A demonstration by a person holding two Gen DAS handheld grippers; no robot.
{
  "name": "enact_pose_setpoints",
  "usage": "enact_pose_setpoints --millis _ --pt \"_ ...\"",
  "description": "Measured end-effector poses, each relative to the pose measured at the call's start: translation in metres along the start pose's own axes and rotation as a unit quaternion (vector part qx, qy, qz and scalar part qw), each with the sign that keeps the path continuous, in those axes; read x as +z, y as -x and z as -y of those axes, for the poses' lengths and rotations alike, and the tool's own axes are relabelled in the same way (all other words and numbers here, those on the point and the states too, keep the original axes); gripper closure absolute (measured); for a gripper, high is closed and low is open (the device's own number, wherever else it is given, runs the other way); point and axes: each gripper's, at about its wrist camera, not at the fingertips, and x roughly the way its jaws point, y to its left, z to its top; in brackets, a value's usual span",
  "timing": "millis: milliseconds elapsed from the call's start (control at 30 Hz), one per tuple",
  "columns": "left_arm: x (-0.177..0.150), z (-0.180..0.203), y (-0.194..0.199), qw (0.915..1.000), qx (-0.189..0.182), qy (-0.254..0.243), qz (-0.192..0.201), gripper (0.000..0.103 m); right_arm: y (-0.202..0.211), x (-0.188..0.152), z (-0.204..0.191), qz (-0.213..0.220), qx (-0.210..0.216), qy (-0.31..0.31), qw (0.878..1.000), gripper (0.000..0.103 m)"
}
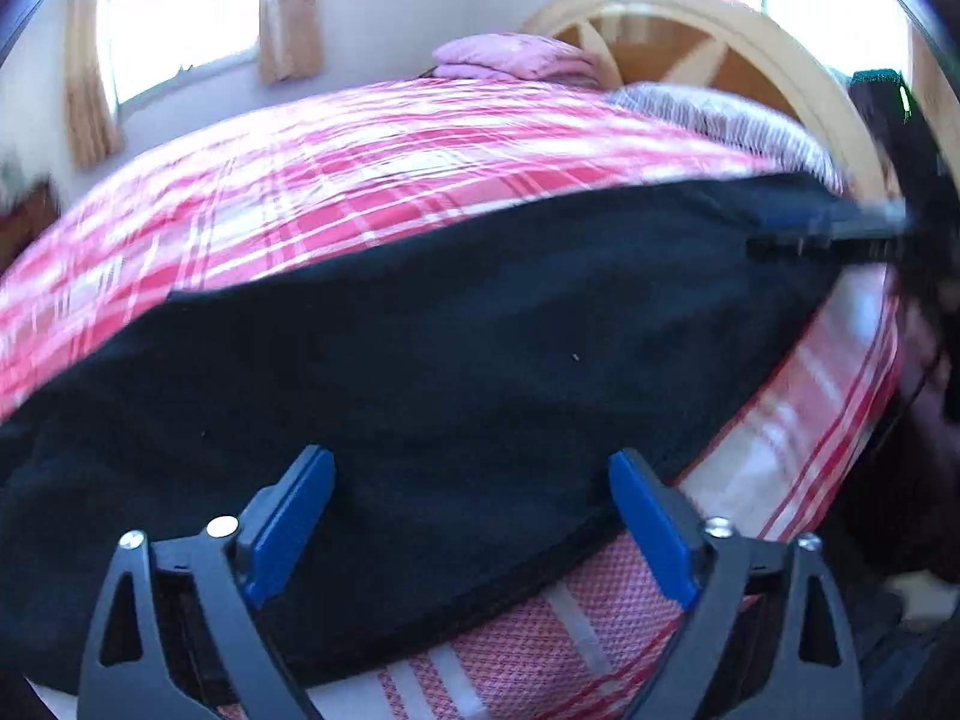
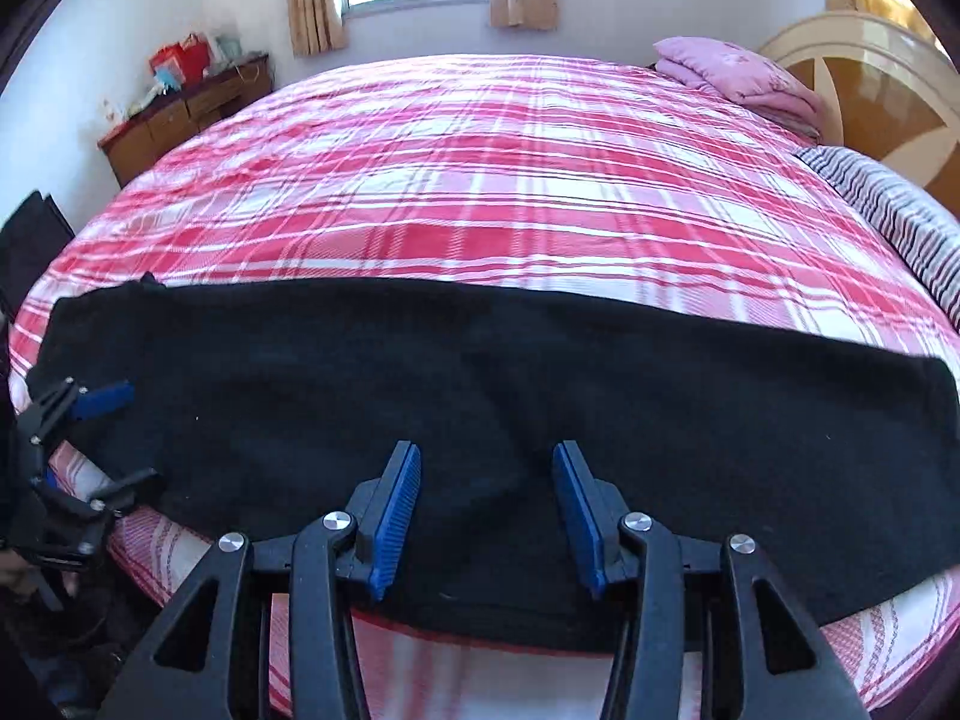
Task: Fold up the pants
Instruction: 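Press and smooth the folded black pants with both open grippers, then close the right gripper on one end of the black pants strip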
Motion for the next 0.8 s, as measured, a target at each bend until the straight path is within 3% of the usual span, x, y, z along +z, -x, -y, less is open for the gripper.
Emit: enact_pose_setpoints --millis 133,267,400,600,800 --pt "0.012 -0.002 0.004 0.9999 -0.011 0.004 -0.012 0.005 0.019 0.0 0.023 0.031 -0.018 -0.025 0.999 0.055" --pt "0.039 -0.002 0.019 0.9997 -0.016 0.002 0.018 0.005 0.046 0.001 0.086 0.068 -0.021 -0.126 0.989 0.055" --pt "0.062 0.006 0.011 0.9992 -0.032 0.0 0.026 0.005 0.086 -0.014 0.16 0.102 -0.075 -0.227 0.966 0.055" --pt "0.062 0.019 -0.013 0.9993 -0.032 0.015 -0.005 0.005 0.115 -0.047 0.228 0.123 -0.071 -0.347 0.927 0.055" --pt "0.047 0.023 -0.024 0.999 -0.029 0.024 -0.024 0.005 0.111 -0.071 0.254 0.106 -0.053 -0.391 0.913 0.055"
